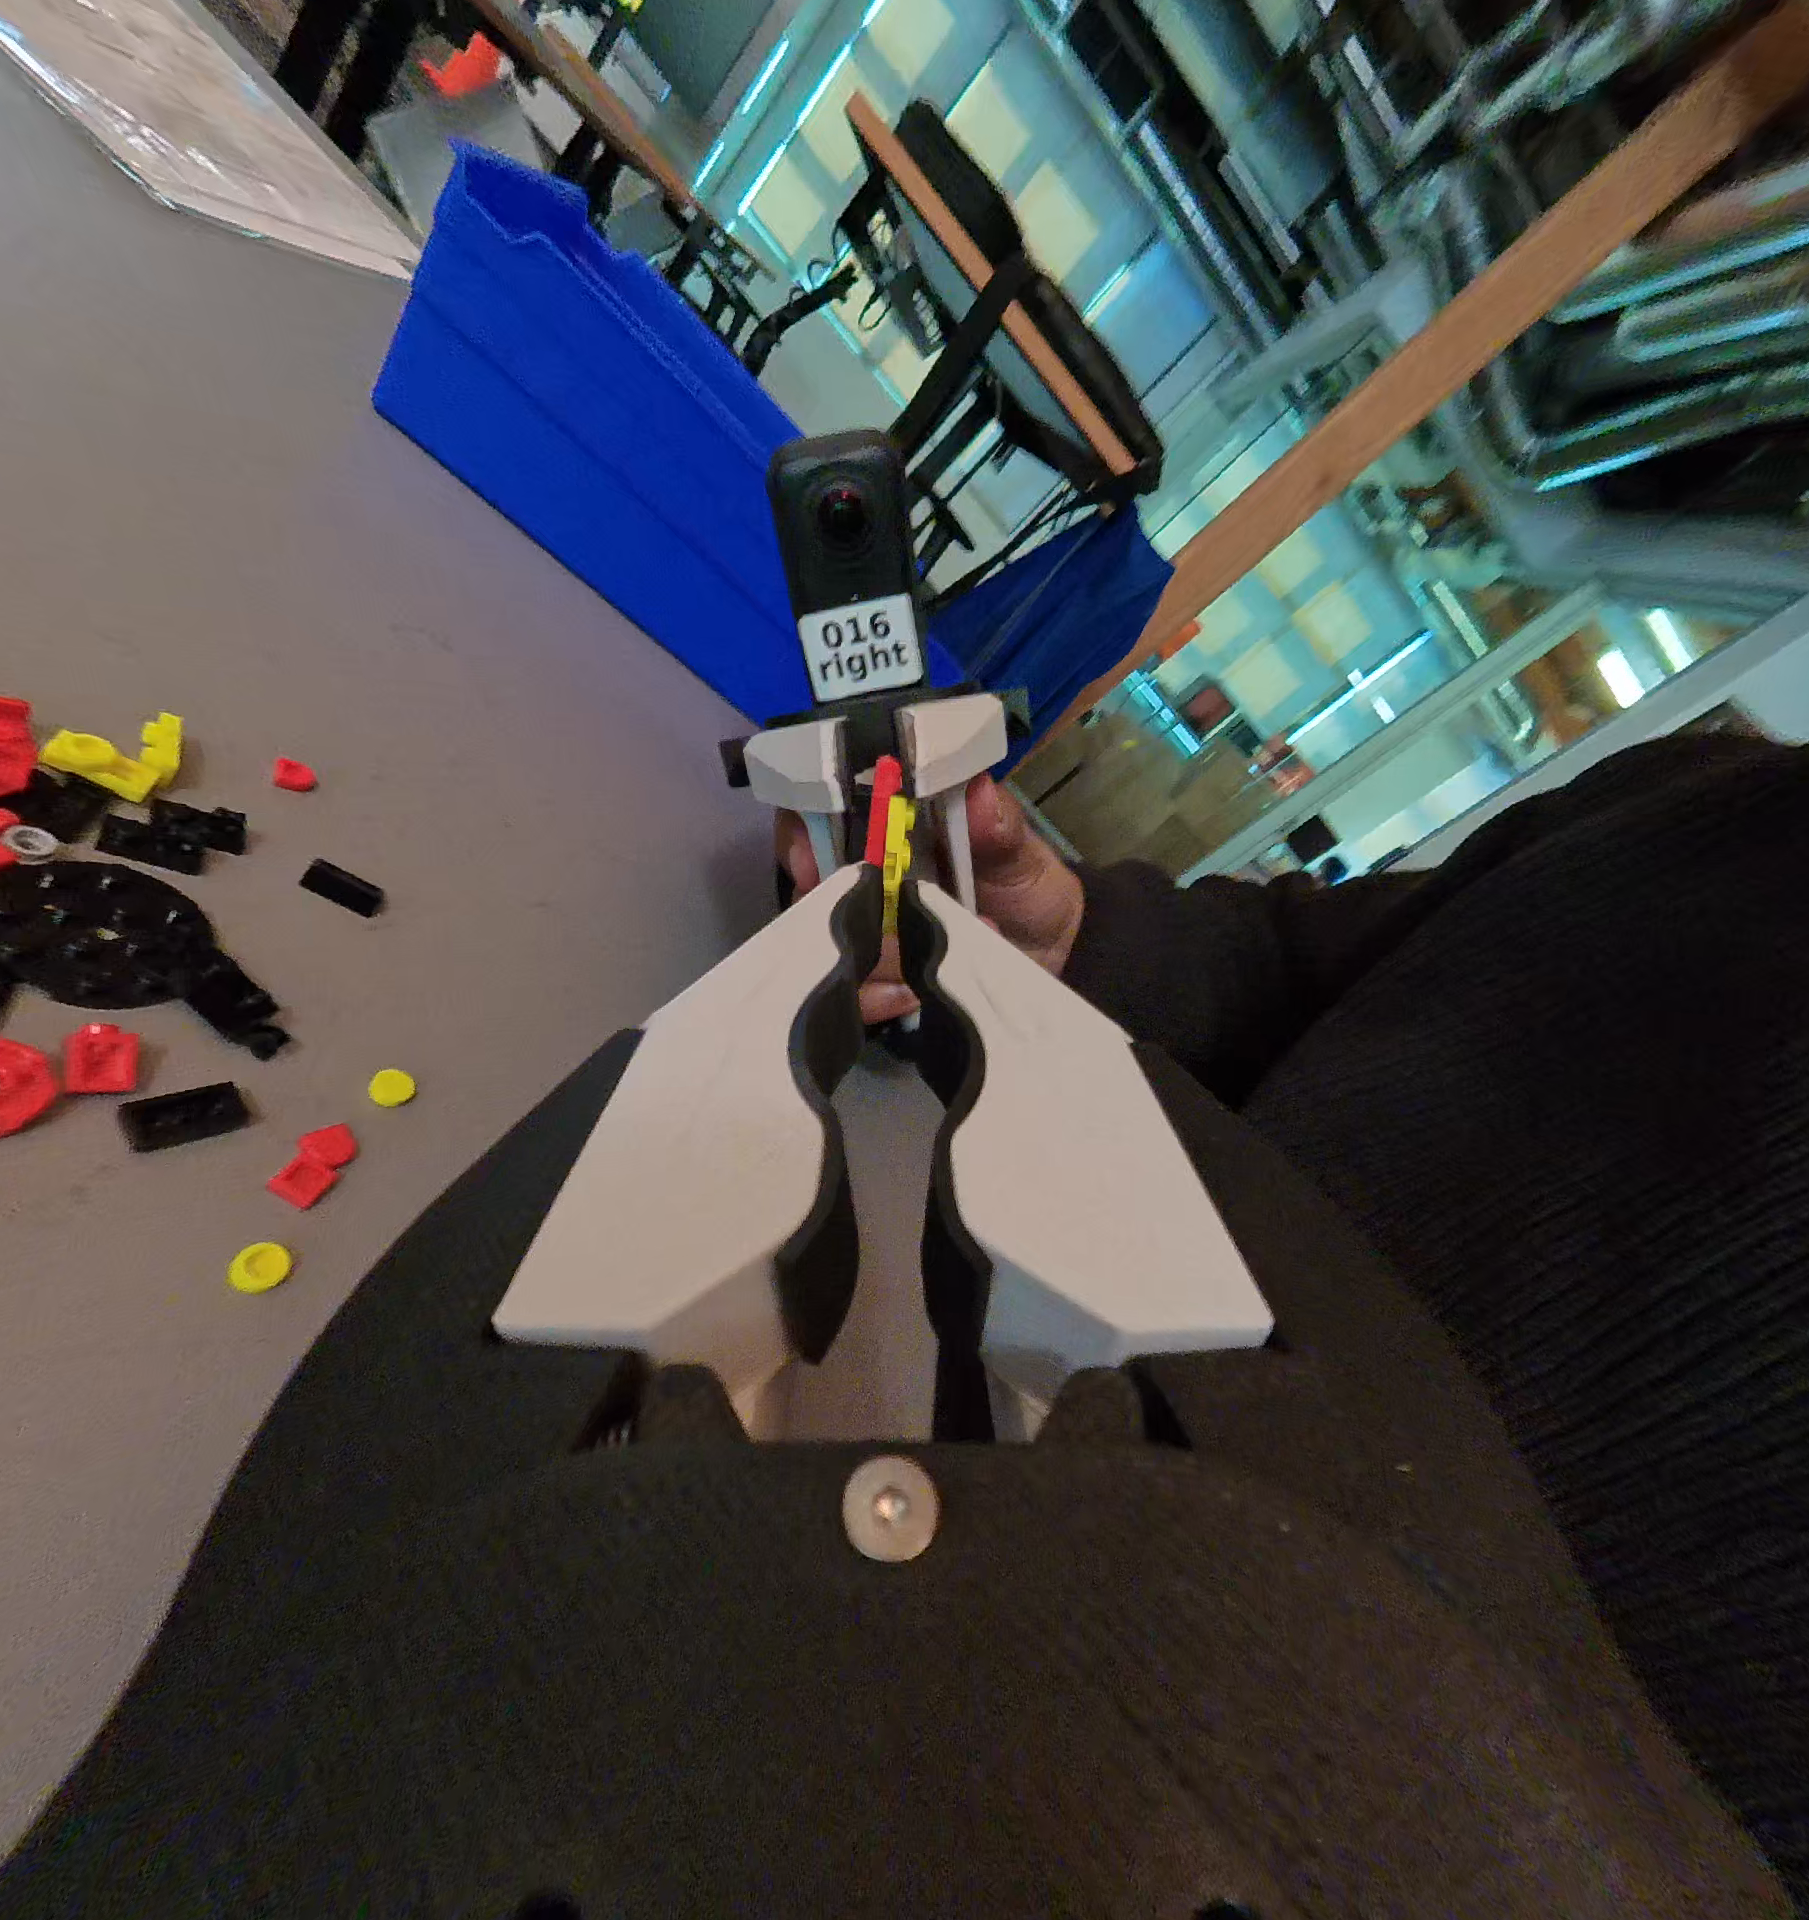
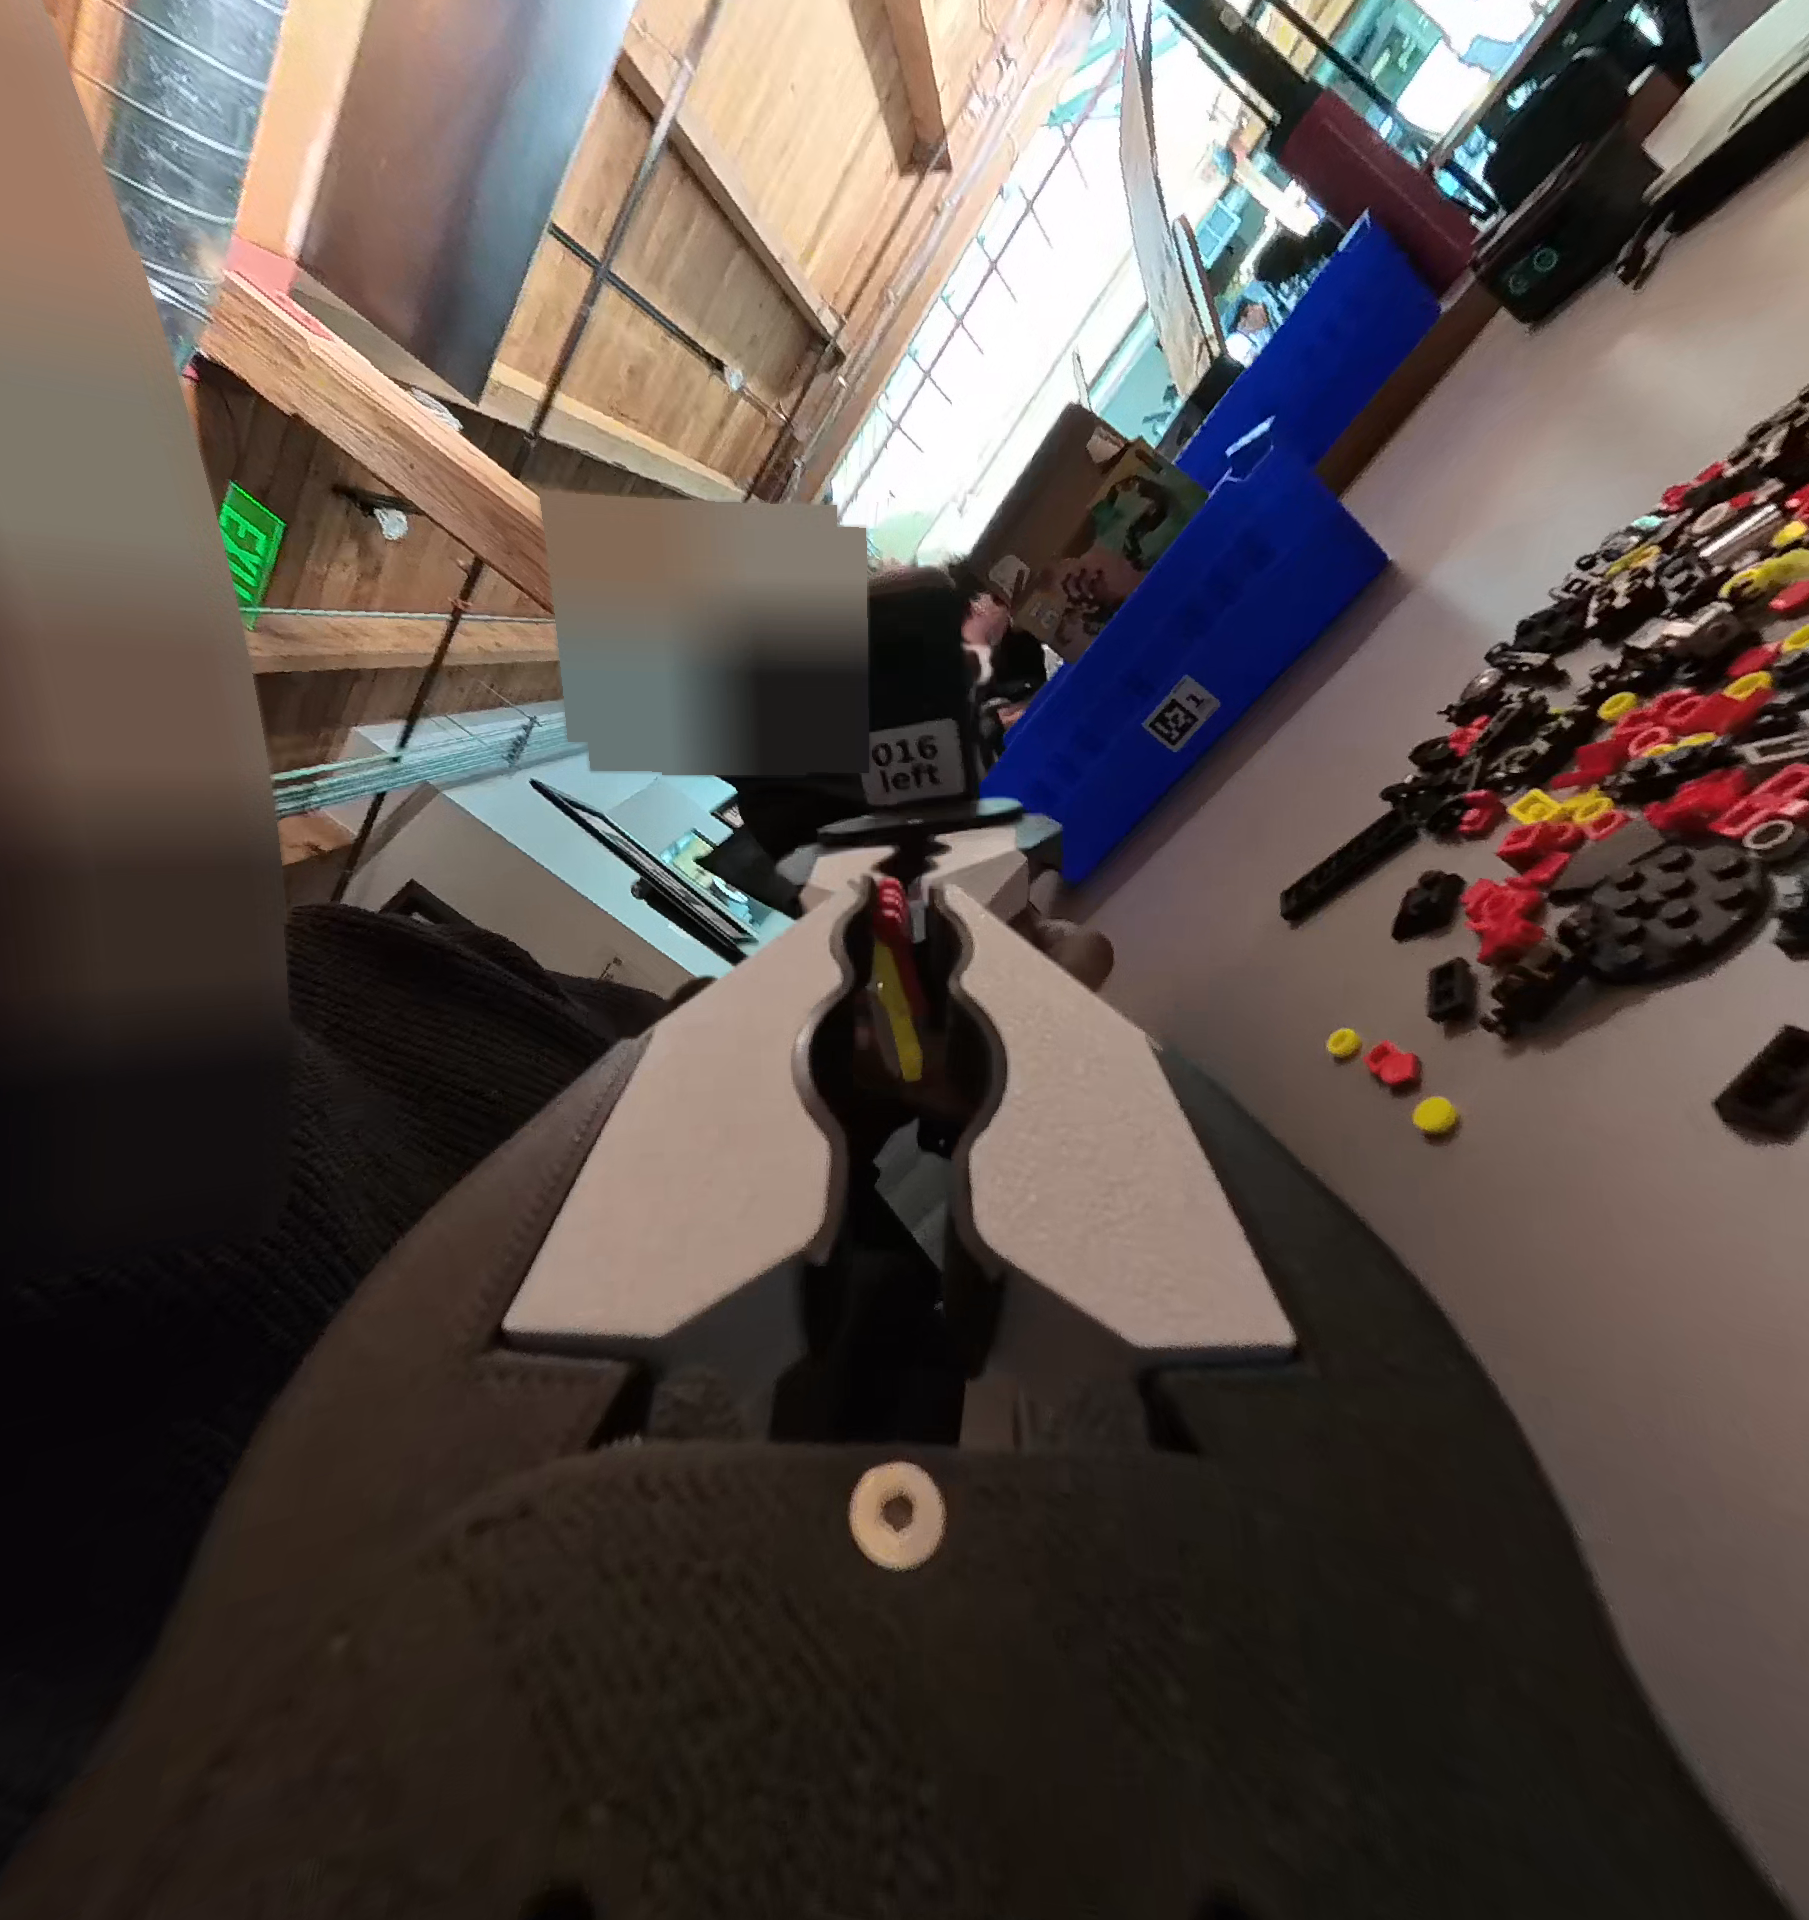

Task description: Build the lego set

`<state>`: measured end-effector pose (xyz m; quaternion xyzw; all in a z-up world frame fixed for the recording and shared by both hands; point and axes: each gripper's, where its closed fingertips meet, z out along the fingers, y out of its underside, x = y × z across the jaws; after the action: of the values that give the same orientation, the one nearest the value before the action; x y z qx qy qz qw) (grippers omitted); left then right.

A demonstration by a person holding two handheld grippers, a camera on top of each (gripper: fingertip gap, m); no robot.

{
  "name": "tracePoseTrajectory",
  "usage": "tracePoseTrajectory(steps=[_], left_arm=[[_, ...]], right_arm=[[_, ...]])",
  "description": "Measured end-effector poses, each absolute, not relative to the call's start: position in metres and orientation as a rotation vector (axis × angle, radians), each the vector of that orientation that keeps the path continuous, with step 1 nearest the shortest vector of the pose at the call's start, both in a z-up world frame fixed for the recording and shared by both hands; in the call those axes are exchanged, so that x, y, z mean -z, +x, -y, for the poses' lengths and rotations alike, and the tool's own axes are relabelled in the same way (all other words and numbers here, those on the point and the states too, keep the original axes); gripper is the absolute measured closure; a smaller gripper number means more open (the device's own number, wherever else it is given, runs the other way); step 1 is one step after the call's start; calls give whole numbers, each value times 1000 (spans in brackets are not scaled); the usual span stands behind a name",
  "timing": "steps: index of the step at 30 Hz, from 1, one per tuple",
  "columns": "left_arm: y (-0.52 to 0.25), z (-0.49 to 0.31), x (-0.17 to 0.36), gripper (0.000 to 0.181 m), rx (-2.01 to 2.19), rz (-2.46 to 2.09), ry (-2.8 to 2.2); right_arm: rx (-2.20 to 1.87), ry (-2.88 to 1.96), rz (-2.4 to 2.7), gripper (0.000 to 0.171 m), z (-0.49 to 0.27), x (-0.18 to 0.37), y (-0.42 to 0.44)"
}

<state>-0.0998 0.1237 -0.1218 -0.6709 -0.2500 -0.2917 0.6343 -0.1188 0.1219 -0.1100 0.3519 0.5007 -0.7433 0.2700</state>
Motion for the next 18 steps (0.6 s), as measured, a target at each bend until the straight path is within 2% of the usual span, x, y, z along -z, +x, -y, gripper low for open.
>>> tracePoseTrajectory(steps=[9,18], left_arm=[[-93,-124,135,178,424,423,-1727],[-104,-125,148,181,411,491,-1746]], right_arm=[[1916,990,-1467,165,-120,128,-118],[1861,1098,-1516,168,-121,146,-128]])
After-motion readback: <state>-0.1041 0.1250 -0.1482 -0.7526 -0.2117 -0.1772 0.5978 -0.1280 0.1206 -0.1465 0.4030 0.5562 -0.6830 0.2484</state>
